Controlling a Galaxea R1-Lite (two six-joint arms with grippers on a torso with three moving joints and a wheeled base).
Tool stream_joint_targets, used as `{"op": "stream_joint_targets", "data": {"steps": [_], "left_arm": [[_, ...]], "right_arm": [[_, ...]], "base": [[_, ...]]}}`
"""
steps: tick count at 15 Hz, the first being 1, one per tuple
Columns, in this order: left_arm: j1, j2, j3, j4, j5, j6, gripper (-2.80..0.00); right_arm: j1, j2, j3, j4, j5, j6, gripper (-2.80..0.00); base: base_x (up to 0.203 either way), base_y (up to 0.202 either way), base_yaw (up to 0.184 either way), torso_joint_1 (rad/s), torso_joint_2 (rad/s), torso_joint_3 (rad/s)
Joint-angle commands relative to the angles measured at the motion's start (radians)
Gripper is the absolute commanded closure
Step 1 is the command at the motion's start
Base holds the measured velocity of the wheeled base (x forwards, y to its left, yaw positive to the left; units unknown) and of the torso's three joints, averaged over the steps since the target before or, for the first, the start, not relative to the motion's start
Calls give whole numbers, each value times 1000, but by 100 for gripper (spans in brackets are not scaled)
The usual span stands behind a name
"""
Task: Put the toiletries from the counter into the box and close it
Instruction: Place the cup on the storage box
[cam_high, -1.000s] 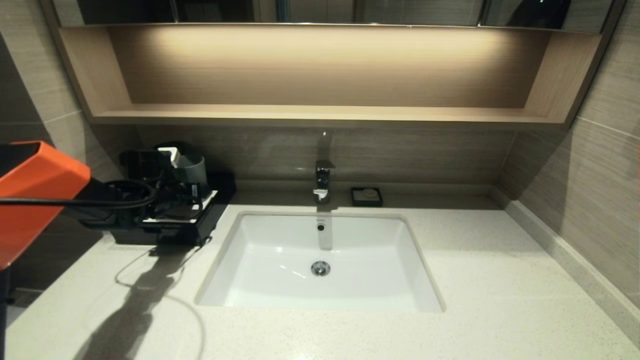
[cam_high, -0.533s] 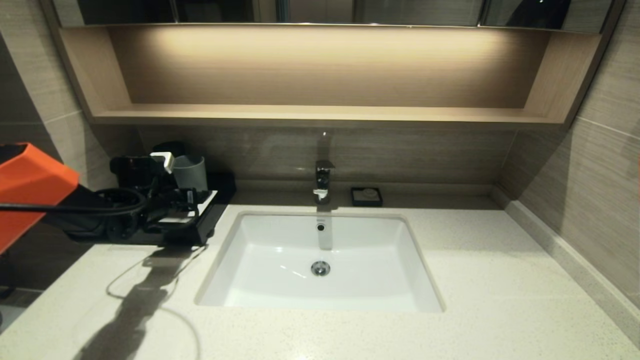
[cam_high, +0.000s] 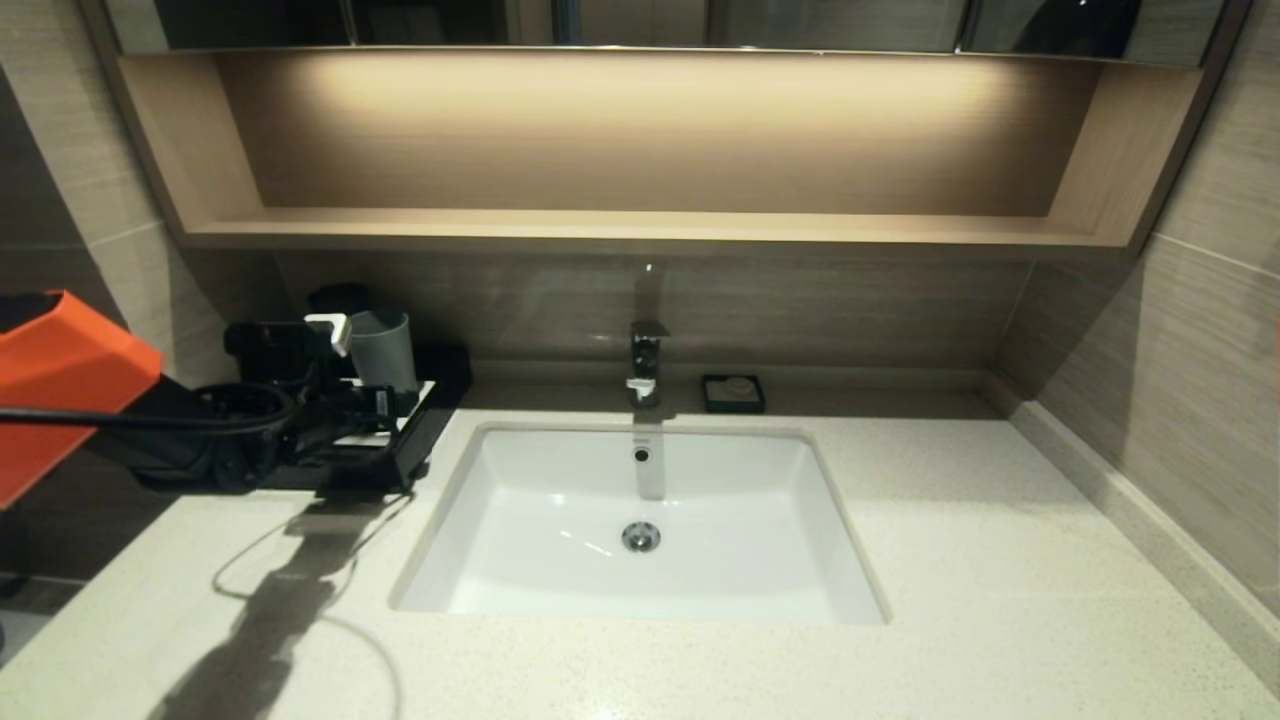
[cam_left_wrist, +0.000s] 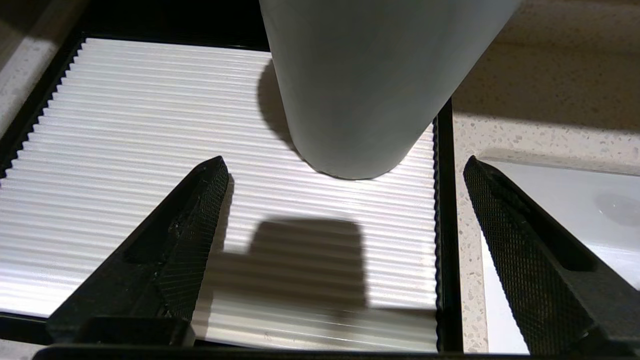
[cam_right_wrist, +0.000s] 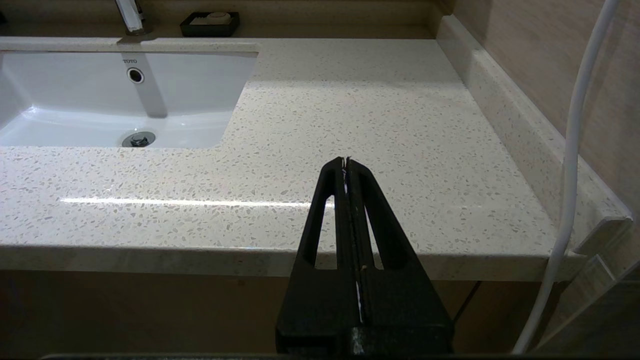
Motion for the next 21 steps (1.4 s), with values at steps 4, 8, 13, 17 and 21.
{"op": "stream_joint_targets", "data": {"steps": [4, 8, 13, 17, 21], "left_arm": [[0, 11, 11, -8, 0, 1, 0], [0, 5, 14, -9, 0, 1, 0], [0, 6, 8, -6, 0, 0, 0], [0, 26, -5, -6, 0, -1, 0], [-1, 37, -32, -5, 0, -1, 0]], "right_arm": [[0, -2, 2, 0, 0, 0, 0], [0, -2, 2, 0, 0, 0, 0], [0, -2, 2, 0, 0, 0, 0], [0, -2, 0, 0, 0, 0, 0], [0, -2, 2, 0, 0, 0, 0]], "base": [[0, 0, 0, 0, 0, 0], [0, 0, 0, 0, 0, 0], [0, 0, 0, 0, 0, 0], [0, 0, 0, 0, 0, 0], [0, 0, 0, 0, 0, 0]]}}
